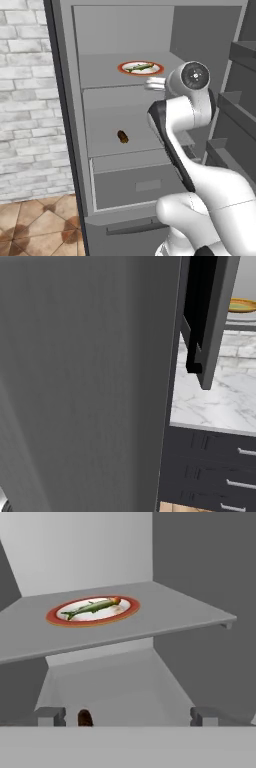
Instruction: Transport the fish from the fridge to the microwave and turn on the microwave.
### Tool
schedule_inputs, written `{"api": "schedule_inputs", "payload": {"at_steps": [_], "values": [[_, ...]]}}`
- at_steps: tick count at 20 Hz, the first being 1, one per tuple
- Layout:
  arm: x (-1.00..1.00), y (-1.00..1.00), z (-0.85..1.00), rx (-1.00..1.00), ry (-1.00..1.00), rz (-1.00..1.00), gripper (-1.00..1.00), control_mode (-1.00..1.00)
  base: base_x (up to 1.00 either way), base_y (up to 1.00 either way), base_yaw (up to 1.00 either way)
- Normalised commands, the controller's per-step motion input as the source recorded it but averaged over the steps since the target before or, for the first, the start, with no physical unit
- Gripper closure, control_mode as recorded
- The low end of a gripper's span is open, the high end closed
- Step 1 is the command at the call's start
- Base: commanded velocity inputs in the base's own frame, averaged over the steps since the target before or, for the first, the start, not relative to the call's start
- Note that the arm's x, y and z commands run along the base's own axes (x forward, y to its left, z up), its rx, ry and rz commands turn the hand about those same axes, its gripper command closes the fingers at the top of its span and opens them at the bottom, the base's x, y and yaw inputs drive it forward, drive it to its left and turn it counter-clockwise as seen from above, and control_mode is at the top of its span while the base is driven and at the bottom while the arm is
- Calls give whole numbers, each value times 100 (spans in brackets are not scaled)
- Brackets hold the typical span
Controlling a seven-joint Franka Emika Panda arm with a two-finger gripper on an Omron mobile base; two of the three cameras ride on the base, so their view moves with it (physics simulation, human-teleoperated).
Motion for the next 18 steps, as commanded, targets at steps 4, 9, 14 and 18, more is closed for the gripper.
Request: {"api": "schedule_inputs", "payload": {"at_steps": [4,9,14,18], "values": [[0,0,51,0,0,-9,-100,-100,0,0,0],[7,0,26,0,0,-6,-100,-100,0,0,0],[24,0,1,0,3,-4,-100,-100,0,0,0],[43,0,0,3,8,-5,-100,-100,0,0,0]]}}
